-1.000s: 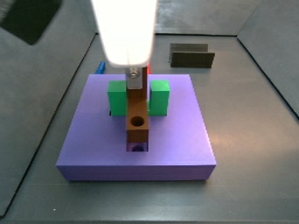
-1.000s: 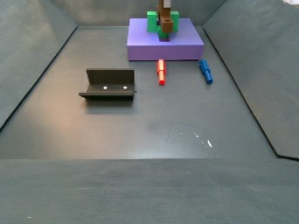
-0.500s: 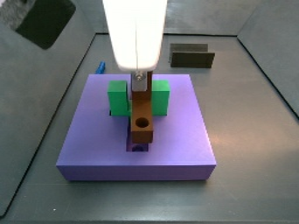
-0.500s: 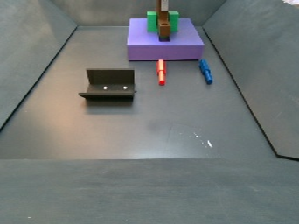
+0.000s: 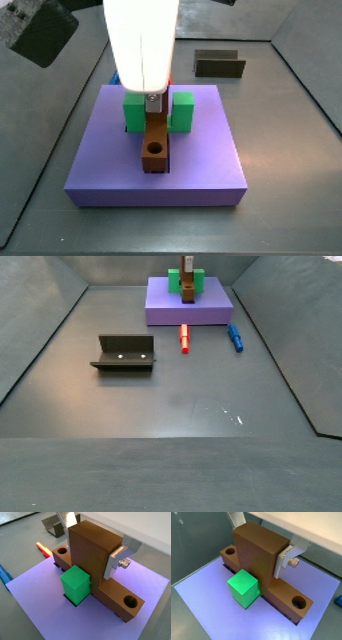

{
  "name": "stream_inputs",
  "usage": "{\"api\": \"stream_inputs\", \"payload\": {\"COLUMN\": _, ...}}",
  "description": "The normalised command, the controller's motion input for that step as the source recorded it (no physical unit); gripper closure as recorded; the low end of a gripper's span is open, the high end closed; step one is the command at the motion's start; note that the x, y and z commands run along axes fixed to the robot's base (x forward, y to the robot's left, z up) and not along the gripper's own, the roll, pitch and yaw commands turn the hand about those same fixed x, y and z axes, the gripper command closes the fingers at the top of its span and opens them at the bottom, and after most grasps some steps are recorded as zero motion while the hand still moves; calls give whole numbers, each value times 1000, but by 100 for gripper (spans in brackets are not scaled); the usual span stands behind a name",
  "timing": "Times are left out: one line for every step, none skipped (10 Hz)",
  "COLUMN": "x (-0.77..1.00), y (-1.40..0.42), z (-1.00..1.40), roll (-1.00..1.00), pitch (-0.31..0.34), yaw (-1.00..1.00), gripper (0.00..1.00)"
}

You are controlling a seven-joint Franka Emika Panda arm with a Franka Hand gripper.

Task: Pick up the brown object. Move up. Move to above the board. Insert the brown object.
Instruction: Insert the brown object.

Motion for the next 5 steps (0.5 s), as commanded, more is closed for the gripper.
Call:
{"api": "stream_inputs", "payload": {"x": 51, "y": 23, "z": -131, "roll": 0, "pitch": 0, "yaw": -120, "gripper": 100}}
{"api": "stream_inputs", "payload": {"x": 0, "y": 60, "z": -114, "roll": 0, "pitch": 0, "yaw": -60, "gripper": 100}}
{"api": "stream_inputs", "payload": {"x": 0, "y": 86, "z": -129, "roll": 0, "pitch": 0, "yaw": -11, "gripper": 100}}
{"api": "stream_inputs", "payload": {"x": 86, "y": 43, "z": -171, "roll": 0, "pitch": 0, "yaw": 0, "gripper": 100}}
{"api": "stream_inputs", "payload": {"x": 163, "y": 0, "z": -200, "roll": 0, "pitch": 0, "yaw": 0, "gripper": 100}}
